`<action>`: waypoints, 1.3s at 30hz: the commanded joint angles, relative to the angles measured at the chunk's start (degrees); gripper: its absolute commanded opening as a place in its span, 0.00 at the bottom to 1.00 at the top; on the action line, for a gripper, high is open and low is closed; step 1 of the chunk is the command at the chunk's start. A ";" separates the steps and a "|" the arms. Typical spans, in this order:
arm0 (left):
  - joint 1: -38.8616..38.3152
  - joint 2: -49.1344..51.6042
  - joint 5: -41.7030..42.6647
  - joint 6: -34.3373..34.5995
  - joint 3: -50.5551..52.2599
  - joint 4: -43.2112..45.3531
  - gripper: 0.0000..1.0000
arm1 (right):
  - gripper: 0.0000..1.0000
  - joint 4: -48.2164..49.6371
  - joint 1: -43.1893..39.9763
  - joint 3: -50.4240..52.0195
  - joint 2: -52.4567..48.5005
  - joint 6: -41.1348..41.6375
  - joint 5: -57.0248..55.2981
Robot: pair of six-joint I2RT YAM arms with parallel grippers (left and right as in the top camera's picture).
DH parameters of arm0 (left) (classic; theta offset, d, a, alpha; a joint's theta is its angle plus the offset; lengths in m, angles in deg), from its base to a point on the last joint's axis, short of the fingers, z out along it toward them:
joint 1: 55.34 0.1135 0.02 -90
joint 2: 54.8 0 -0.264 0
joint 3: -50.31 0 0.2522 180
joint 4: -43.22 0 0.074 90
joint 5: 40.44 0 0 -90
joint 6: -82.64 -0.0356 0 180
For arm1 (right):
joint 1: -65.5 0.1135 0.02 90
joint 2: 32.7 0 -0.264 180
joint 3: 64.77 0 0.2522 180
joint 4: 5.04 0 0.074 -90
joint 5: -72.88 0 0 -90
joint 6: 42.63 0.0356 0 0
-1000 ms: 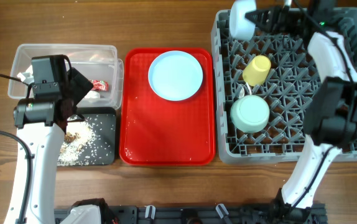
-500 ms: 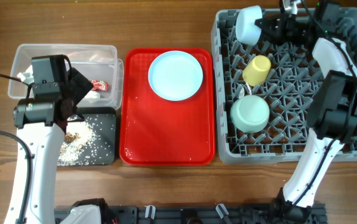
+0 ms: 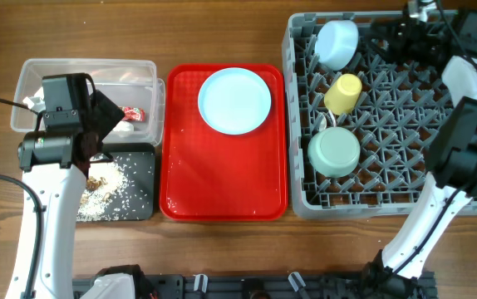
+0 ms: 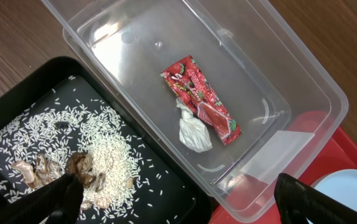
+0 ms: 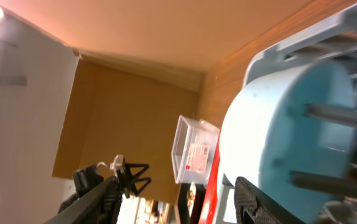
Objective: Sort waste into correct bins and load items into the dishwasher rack
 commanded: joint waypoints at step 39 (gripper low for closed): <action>0.26 -0.52 -0.35 -0.90 -0.70 0.09 1.00 | 0.59 -34.05 43.06 1.86 33.29 -25.68 -77.11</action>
